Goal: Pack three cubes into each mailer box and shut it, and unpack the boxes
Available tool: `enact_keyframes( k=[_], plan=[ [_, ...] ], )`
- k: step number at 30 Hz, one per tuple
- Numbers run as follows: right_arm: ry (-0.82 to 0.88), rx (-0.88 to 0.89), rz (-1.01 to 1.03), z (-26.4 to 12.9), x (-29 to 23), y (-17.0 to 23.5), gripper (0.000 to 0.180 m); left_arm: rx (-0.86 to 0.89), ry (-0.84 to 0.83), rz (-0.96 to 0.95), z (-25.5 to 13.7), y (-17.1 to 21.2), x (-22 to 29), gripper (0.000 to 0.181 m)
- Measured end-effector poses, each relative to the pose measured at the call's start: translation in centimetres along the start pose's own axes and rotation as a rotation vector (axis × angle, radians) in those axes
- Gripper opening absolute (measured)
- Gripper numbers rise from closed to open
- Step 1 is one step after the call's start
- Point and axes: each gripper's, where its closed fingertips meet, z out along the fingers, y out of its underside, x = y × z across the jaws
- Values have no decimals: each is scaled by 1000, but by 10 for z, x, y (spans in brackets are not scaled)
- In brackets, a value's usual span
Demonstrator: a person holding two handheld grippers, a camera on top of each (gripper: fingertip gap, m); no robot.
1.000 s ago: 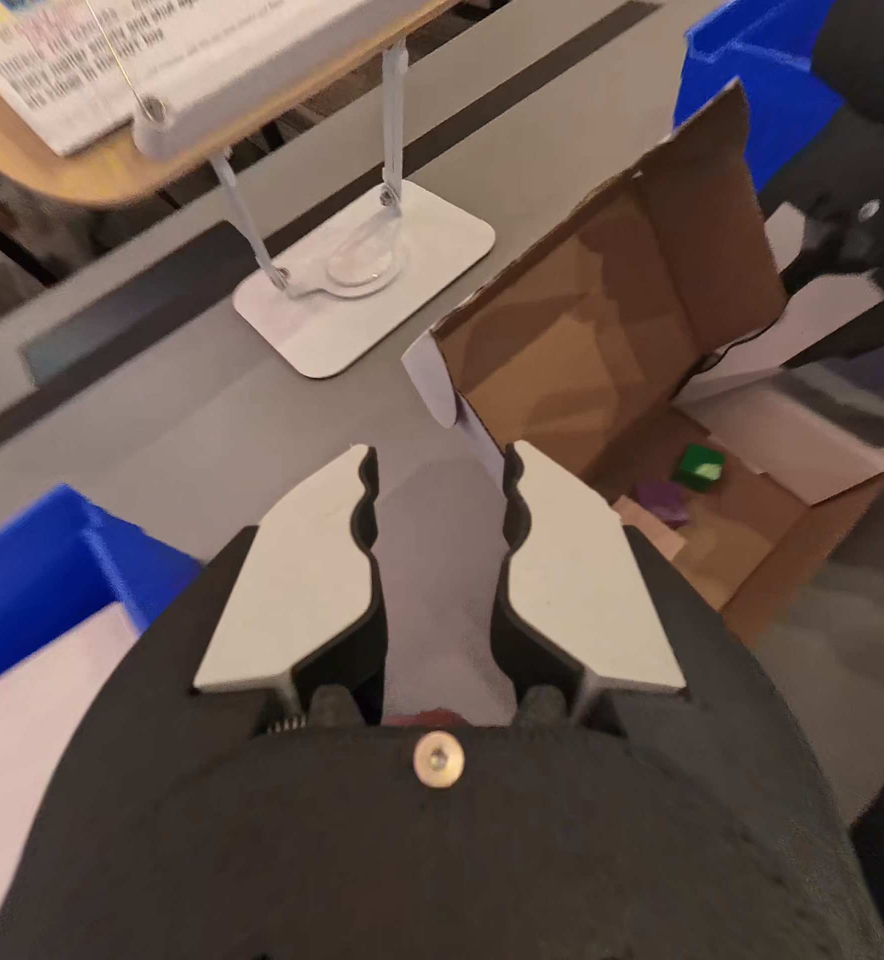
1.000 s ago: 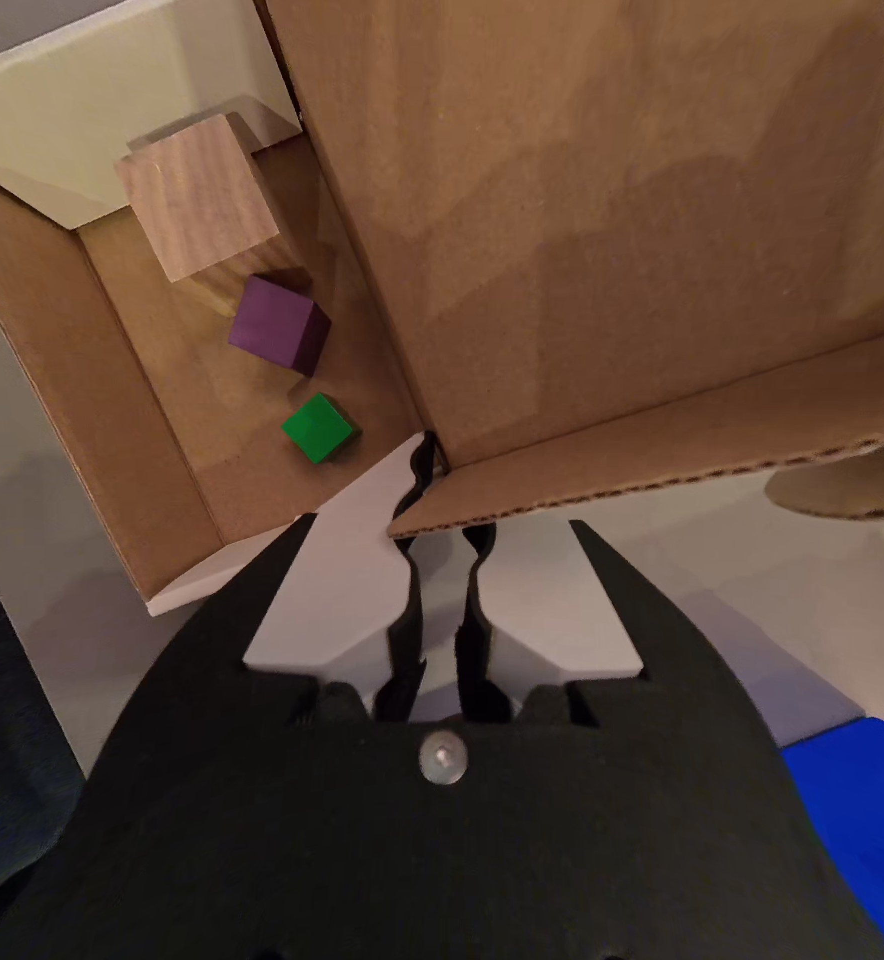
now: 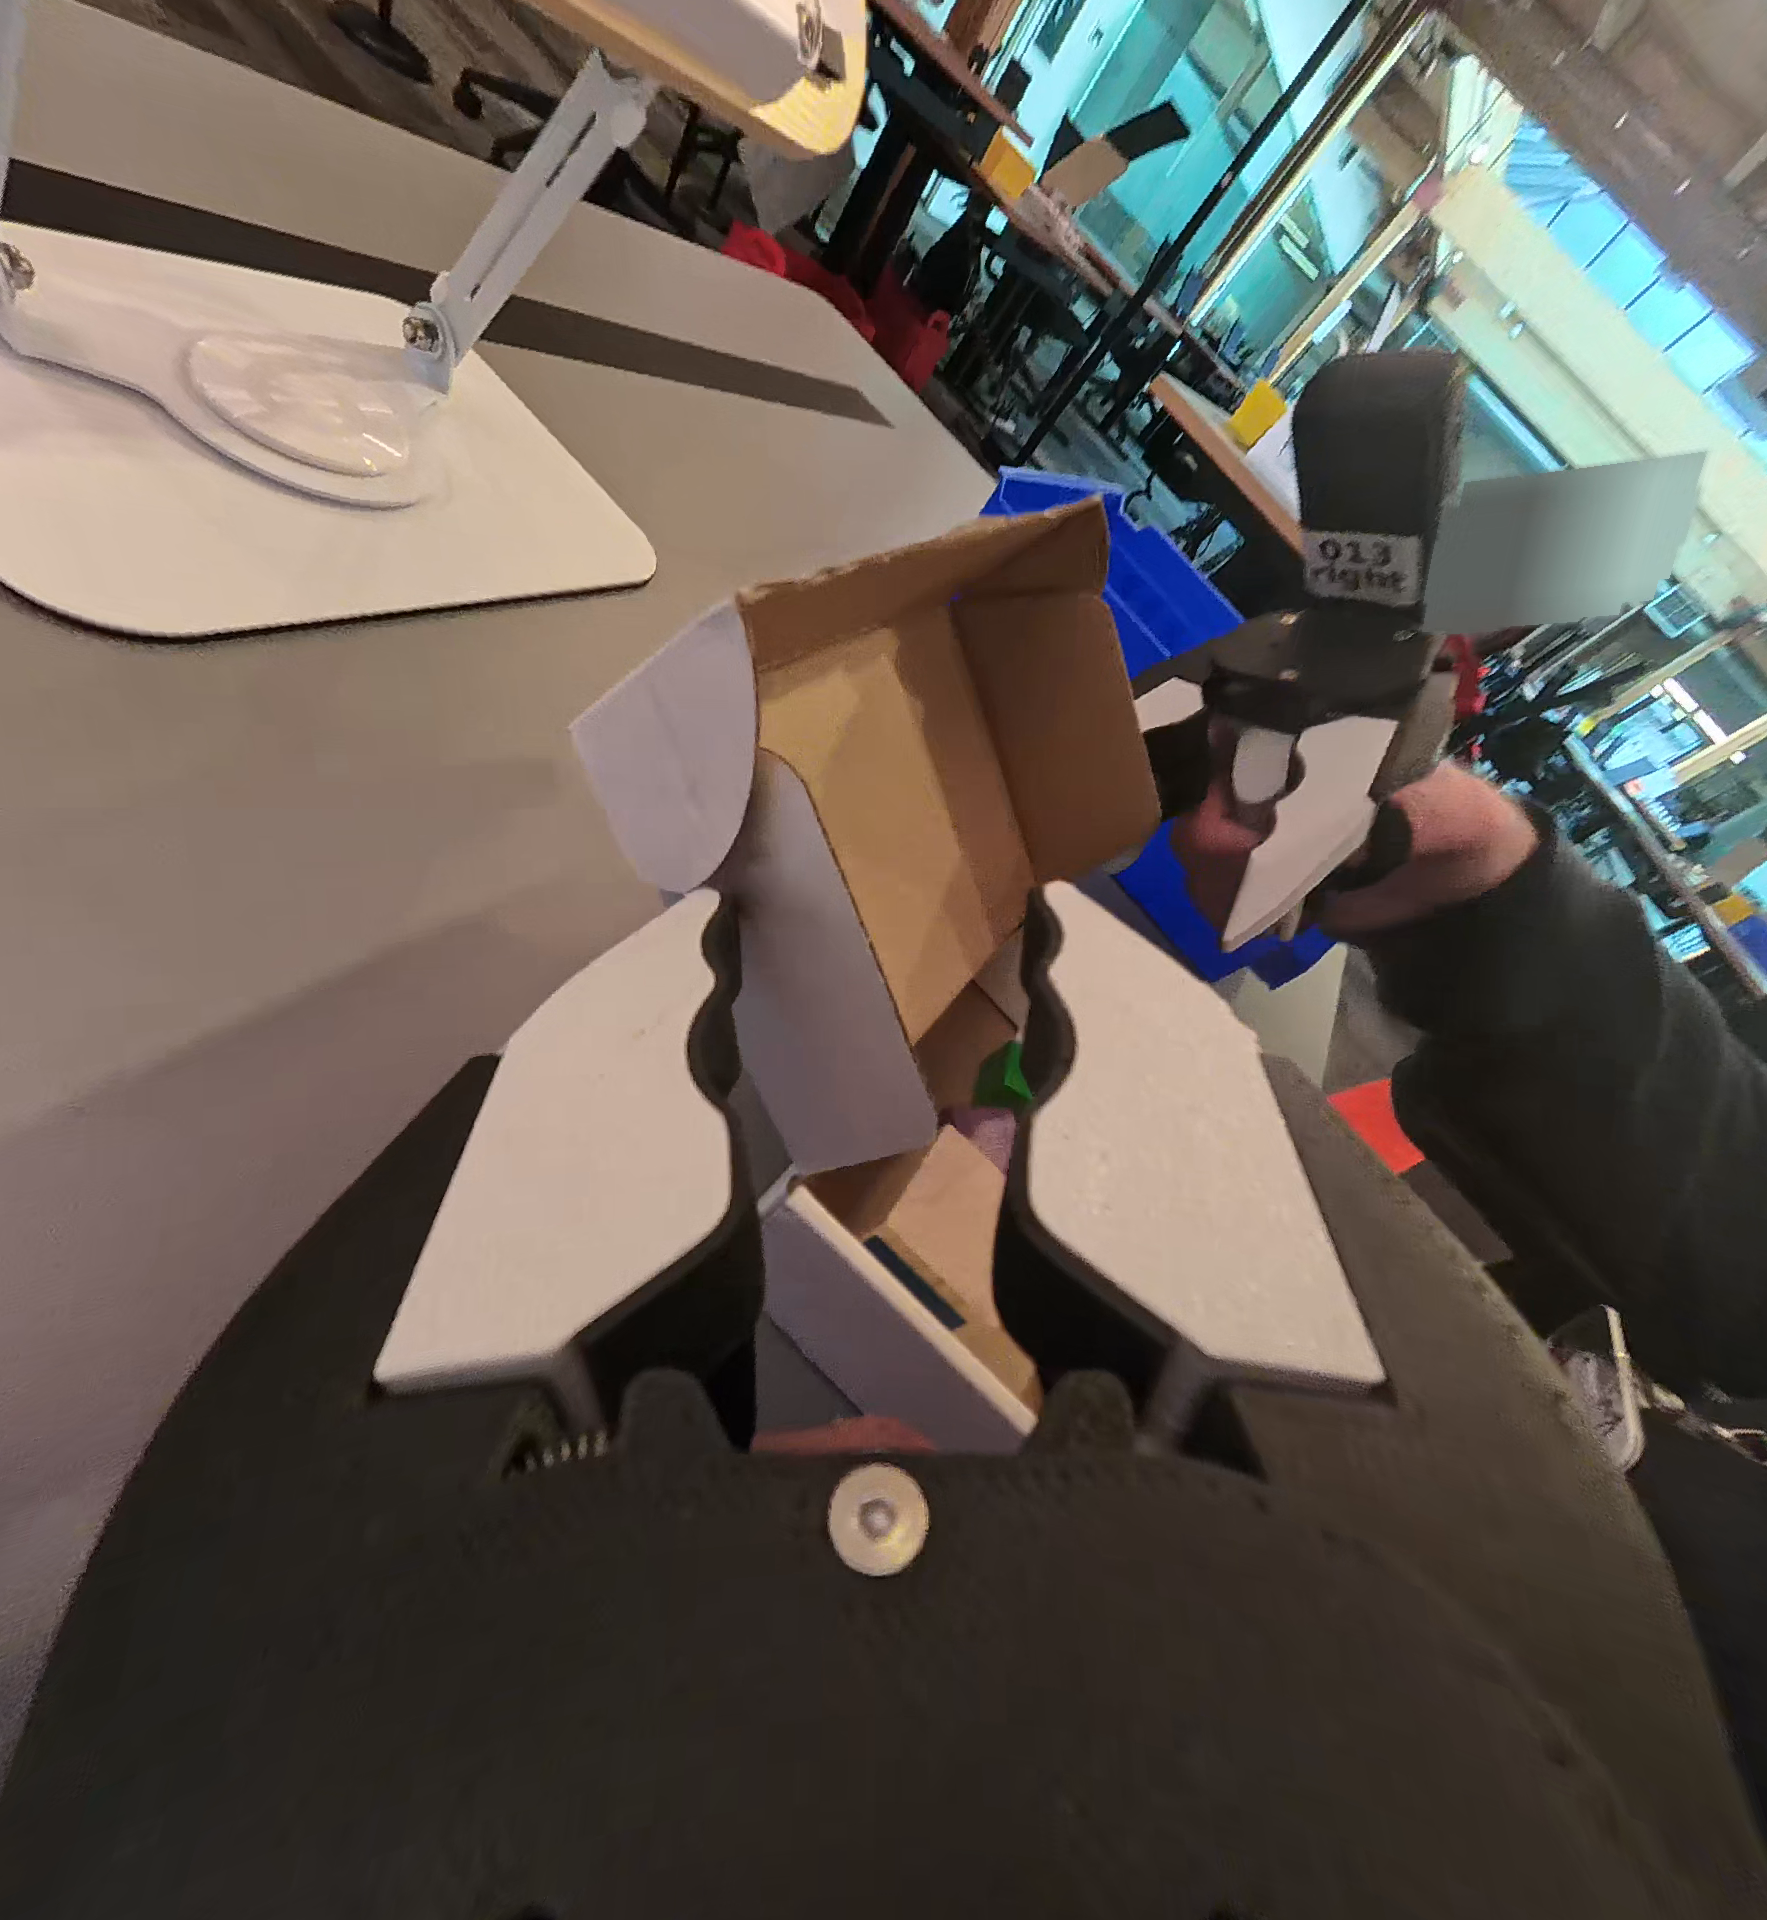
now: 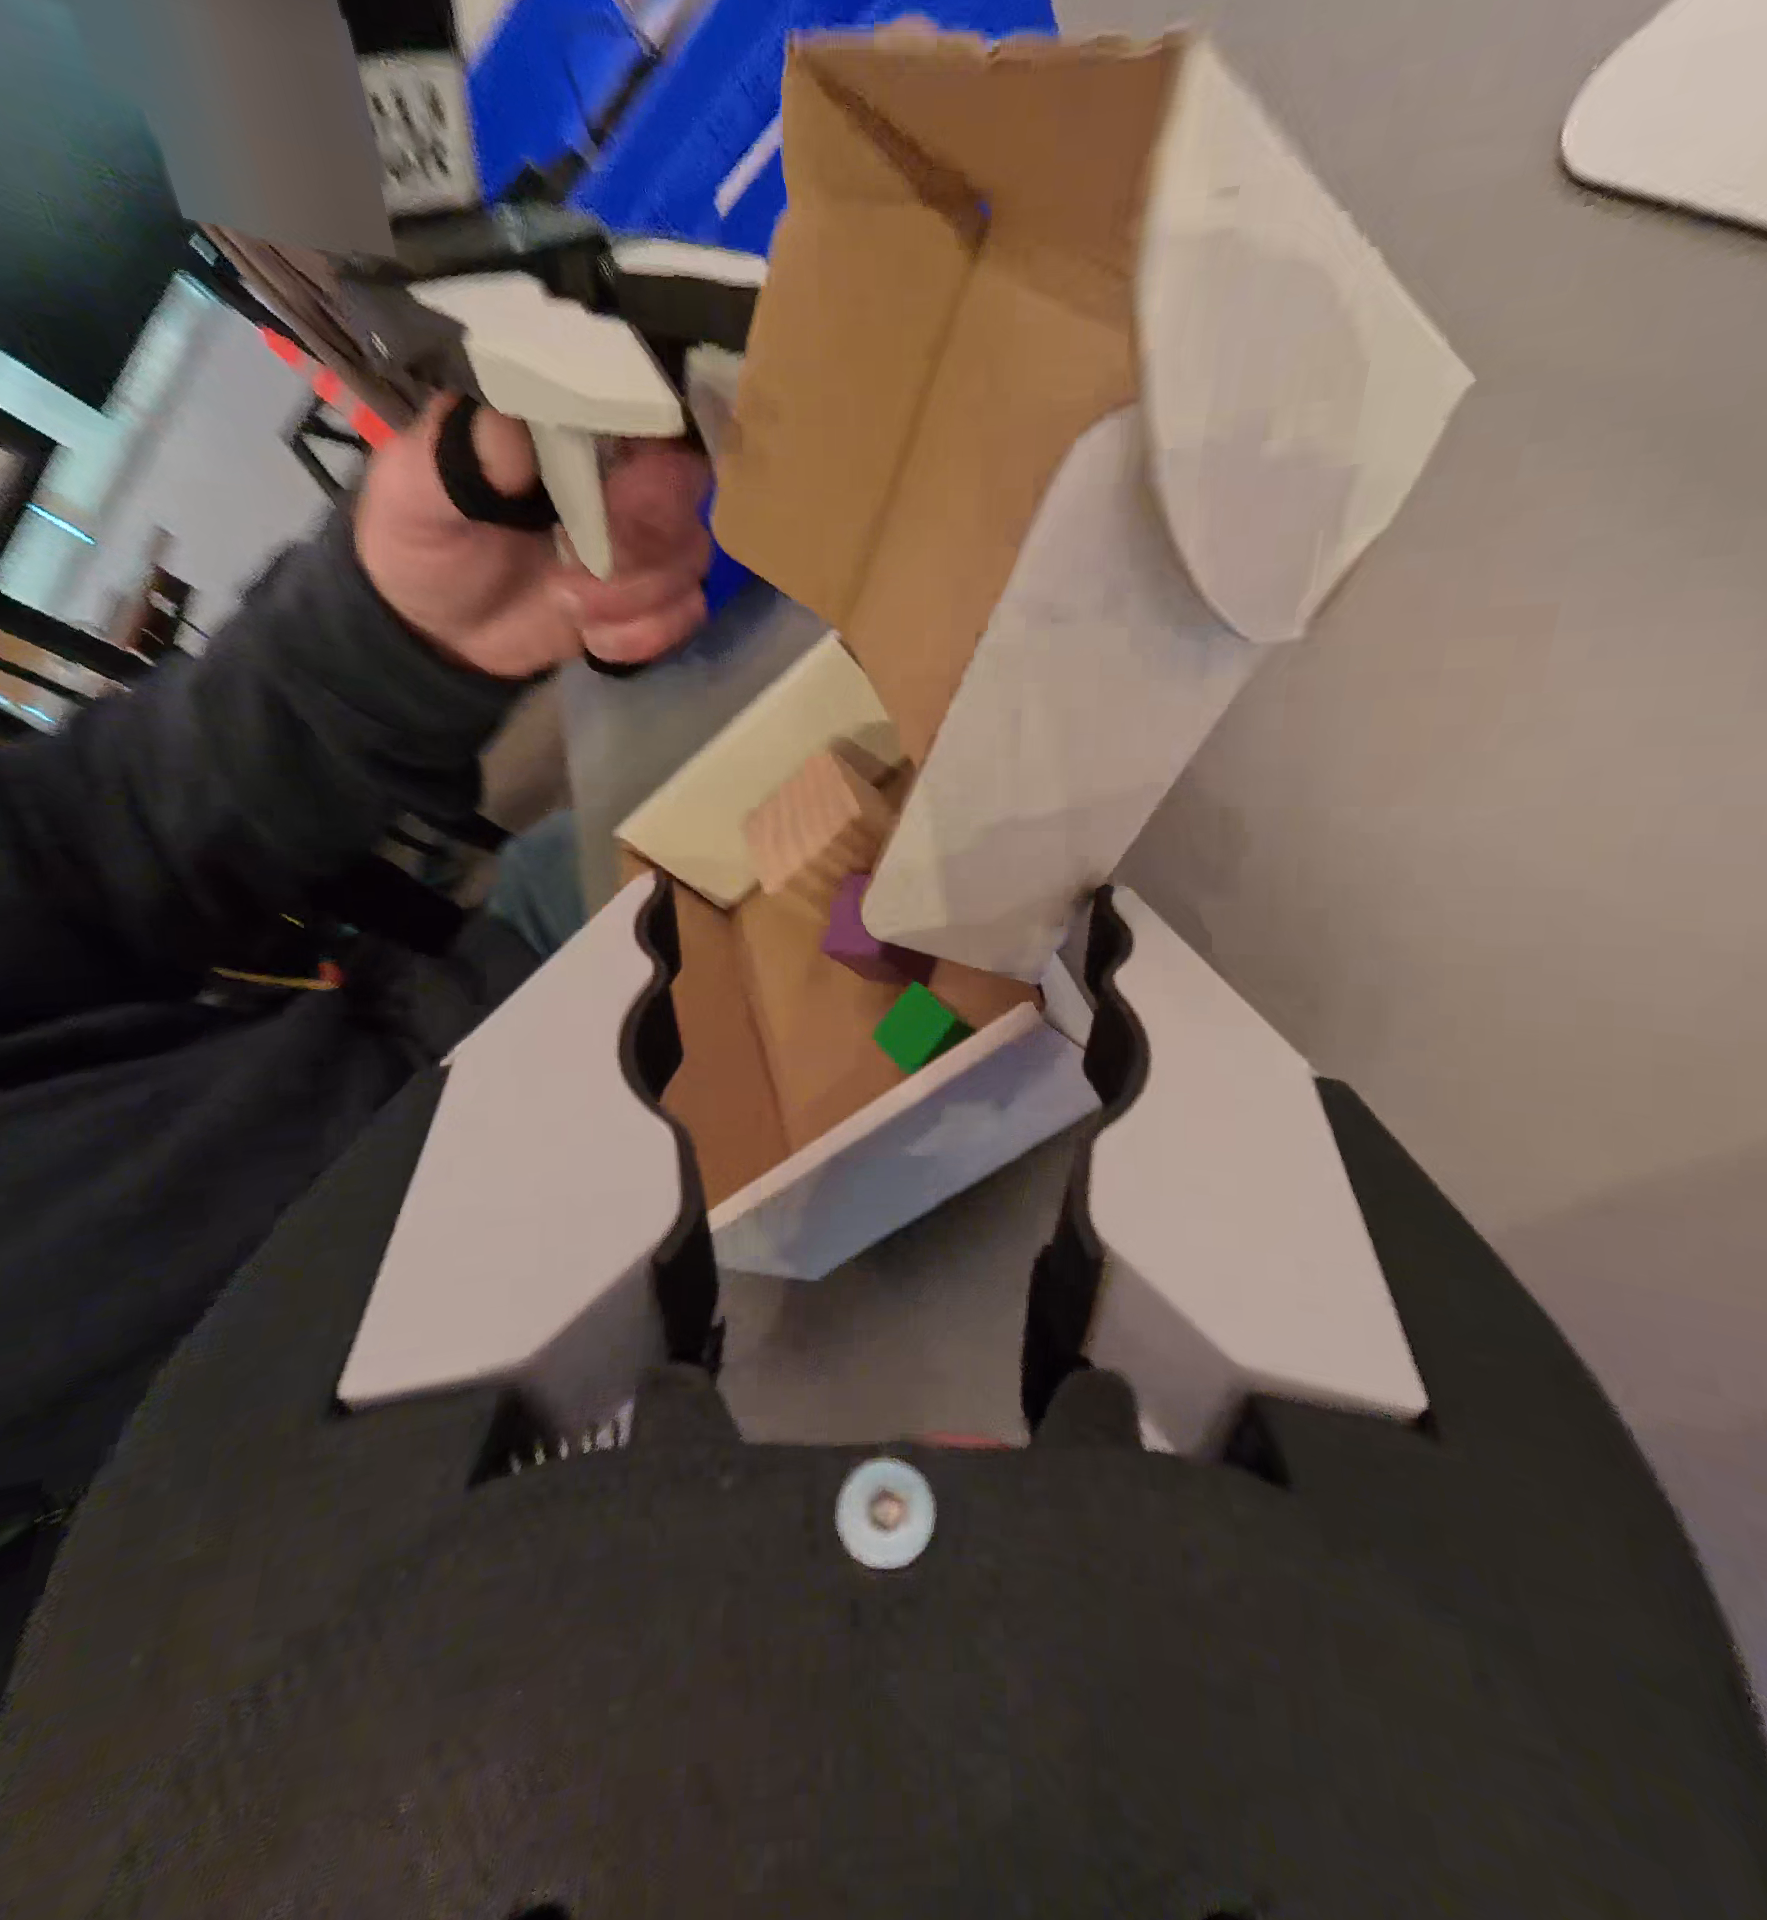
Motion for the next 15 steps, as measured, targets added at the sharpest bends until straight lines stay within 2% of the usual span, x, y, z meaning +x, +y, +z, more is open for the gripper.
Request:
enact_keyframes(
  k=[2,6,12,15],
  plan=[
    [-58,79,64,-4,-2,-10,82,33,26,-31,-2,-4,1,52],
    [-77,204,138,-8,6,-24,79,74,47,-86,-3,-6,-3,51],
    [-32,232,150,-2,19,-28,76,90,33,-130,-1,-3,-12,55],
    [-54,299,159,-5,22,-39,73,112,42,-153,-2,-5,-14,56]
  ],
)
